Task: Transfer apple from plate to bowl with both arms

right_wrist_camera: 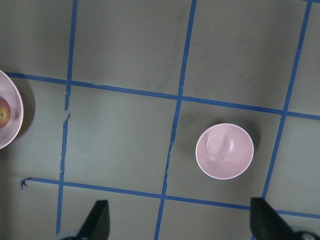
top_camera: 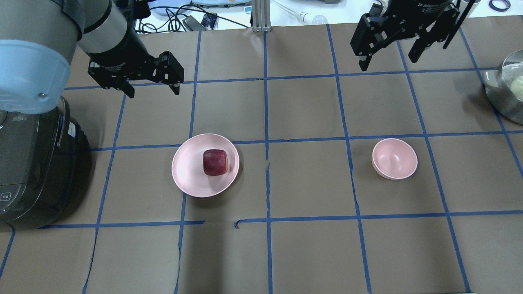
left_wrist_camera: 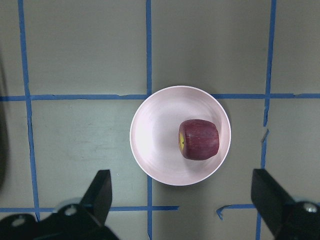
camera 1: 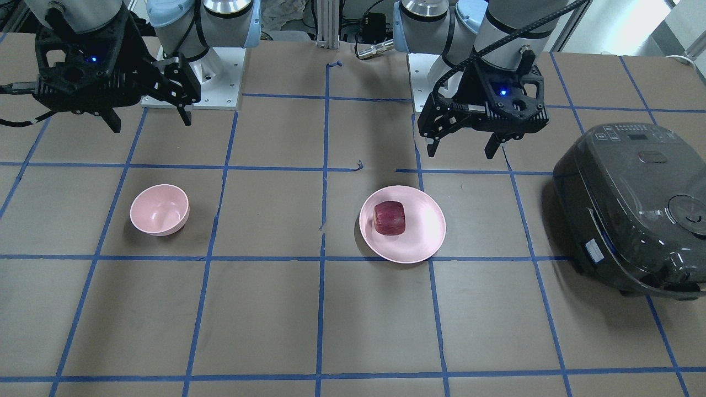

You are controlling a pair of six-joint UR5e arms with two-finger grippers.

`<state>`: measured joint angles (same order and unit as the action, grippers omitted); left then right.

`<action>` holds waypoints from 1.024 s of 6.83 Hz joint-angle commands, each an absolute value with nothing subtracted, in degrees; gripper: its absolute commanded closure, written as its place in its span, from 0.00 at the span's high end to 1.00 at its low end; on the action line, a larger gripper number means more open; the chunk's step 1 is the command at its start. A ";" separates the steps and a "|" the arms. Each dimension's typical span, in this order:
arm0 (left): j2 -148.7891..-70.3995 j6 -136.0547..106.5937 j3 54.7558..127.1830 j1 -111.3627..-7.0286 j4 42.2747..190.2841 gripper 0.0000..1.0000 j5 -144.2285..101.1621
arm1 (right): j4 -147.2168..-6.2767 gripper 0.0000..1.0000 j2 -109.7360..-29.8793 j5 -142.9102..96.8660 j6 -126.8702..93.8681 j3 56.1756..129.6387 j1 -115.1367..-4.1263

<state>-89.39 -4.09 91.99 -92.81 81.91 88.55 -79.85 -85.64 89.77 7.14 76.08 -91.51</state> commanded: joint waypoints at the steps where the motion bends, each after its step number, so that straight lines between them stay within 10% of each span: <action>1: -89.38 -4.13 92.20 -92.81 81.91 1.00 88.33 | -85.91 1.00 -85.78 89.82 7.12 78.12 -91.41; 7: -91.48 -6.06 93.16 -93.43 82.18 1.00 88.42 | -85.43 1.00 -85.87 90.18 7.12 77.87 -91.49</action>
<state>-90.33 -5.37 92.78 -93.36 82.15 88.45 -85.58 -85.87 90.14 7.12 77.88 -91.49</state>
